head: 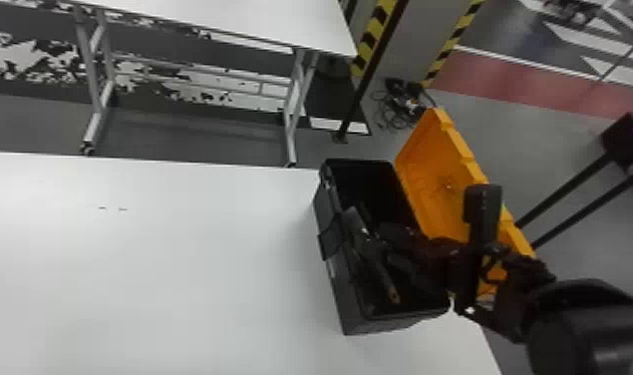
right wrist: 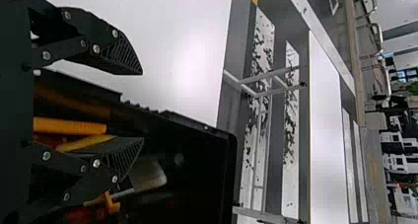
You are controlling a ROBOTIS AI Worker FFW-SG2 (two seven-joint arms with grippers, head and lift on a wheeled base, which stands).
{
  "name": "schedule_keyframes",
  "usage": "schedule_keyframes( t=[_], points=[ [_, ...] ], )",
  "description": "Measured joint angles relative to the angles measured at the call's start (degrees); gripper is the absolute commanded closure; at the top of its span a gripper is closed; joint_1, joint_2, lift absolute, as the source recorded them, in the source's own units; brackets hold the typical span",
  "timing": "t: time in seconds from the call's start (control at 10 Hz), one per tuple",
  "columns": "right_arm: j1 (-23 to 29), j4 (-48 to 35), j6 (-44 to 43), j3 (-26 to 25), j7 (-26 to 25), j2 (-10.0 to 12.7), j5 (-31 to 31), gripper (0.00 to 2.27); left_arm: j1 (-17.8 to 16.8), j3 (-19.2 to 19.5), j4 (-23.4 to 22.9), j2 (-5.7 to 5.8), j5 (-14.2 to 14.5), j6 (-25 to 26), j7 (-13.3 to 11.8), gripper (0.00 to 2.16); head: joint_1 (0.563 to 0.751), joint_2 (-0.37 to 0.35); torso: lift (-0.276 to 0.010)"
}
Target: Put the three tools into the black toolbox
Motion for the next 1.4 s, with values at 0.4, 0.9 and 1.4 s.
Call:
schedule_keyframes(
  t=[0.4, 0.9, 1.4],
  points=[
    [3.62, -6.22, -6.89, 5.43, -3.47, 14.08, 0.05, 0.05, 1.58, -2.38, 1.87, -1.64, -1.41, -39.87, 22.12, 0.05, 0.695, -0.016, -0.051],
    [14.27, -7.19, -29.30, 7.26, -7.26, 19.48, 2.84, 0.04, 5.17, -2.01, 4.51, -0.74, 1.01, -77.87, 26.35, 0.03, 0.695, -0.012, -0.051],
    [23.94, -3.23, -55.72, 17.82, -21.16, 19.51, 15.85, 0.04, 12.12, 3.06, 5.79, -0.42, 12.22, -85.06, 32.96, 0.04, 0.695, 0.096, -0.051]
  ],
)
